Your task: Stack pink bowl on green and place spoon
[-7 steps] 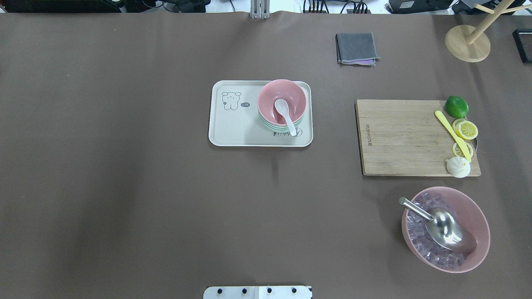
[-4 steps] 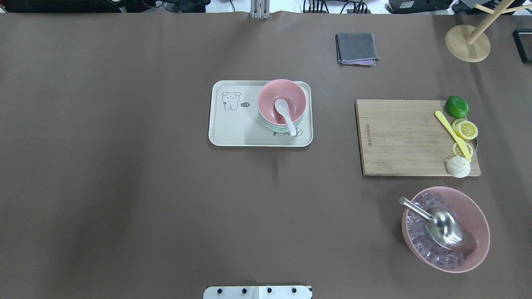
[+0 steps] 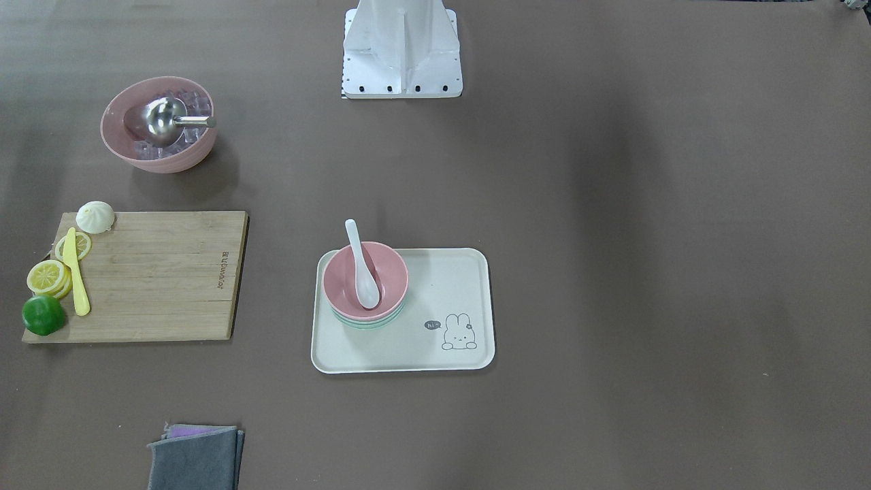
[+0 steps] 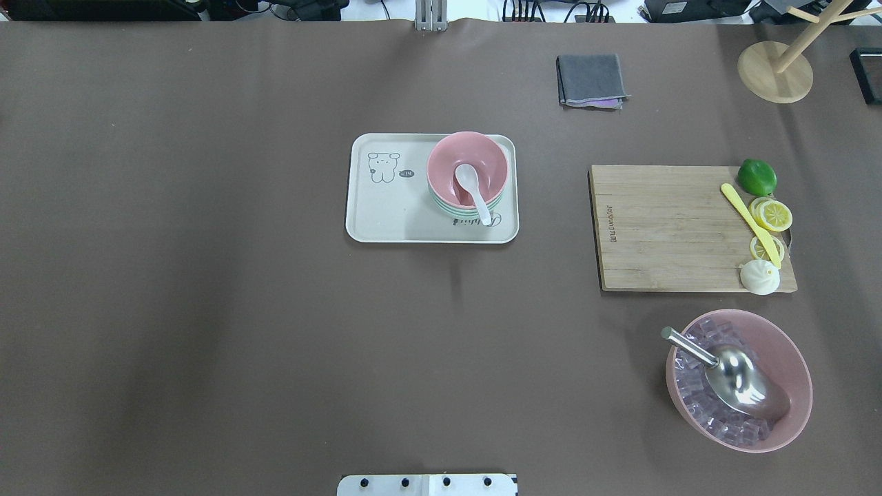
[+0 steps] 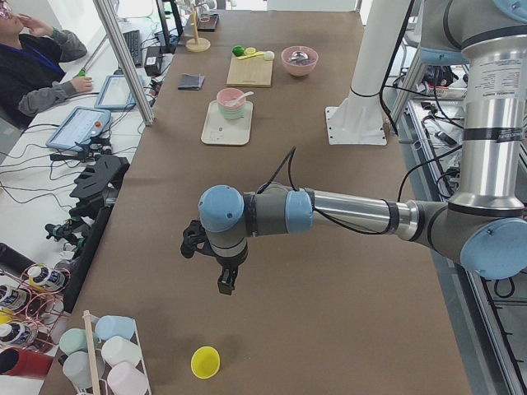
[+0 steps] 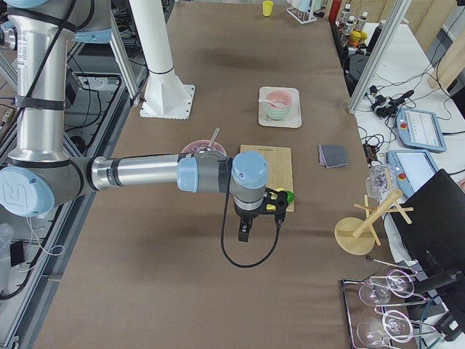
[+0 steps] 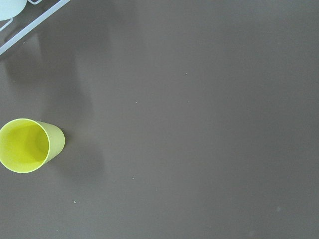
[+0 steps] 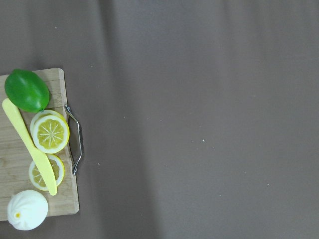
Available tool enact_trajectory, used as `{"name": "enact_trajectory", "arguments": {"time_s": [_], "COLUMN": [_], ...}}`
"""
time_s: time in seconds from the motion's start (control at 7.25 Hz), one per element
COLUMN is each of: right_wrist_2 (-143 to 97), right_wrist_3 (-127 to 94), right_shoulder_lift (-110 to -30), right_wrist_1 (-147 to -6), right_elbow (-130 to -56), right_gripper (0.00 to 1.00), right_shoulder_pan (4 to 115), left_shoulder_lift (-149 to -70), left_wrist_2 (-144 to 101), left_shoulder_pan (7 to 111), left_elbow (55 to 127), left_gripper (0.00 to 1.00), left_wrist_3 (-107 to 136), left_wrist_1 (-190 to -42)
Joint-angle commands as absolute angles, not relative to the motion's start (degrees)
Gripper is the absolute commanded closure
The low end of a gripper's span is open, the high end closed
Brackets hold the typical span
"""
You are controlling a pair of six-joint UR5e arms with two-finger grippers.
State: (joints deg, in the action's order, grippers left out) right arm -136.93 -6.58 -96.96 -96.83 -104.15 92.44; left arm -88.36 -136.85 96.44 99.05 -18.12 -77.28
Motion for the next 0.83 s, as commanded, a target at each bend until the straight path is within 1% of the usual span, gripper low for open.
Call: {"name": "enact_trajectory", "arguments": {"time_s": [0.0, 0.69], "right_wrist_2": [-136.85, -136.49], "right_wrist_3": [-6.5, -6.5], "right_shoulder_lift": [-97.12, -97.12], "right_wrist_1": [-96.77, -96.68], "right_elbow": [-104.15, -104.15], "right_gripper": [0.0, 0.0], "right_shoulder_pan": [92.37, 92.37], "left_shoulder_lift": [-88.33, -88.24], "left_wrist_2": [-136.85, -136.76], "left_shoulder_pan": [96.42, 96.5], "left_elbow": [98.97, 98.44], "left_gripper": [0.01, 0.01], "left_wrist_3": [-18.11, -18.19], "left_wrist_1": [-77.26, -77.26]}}
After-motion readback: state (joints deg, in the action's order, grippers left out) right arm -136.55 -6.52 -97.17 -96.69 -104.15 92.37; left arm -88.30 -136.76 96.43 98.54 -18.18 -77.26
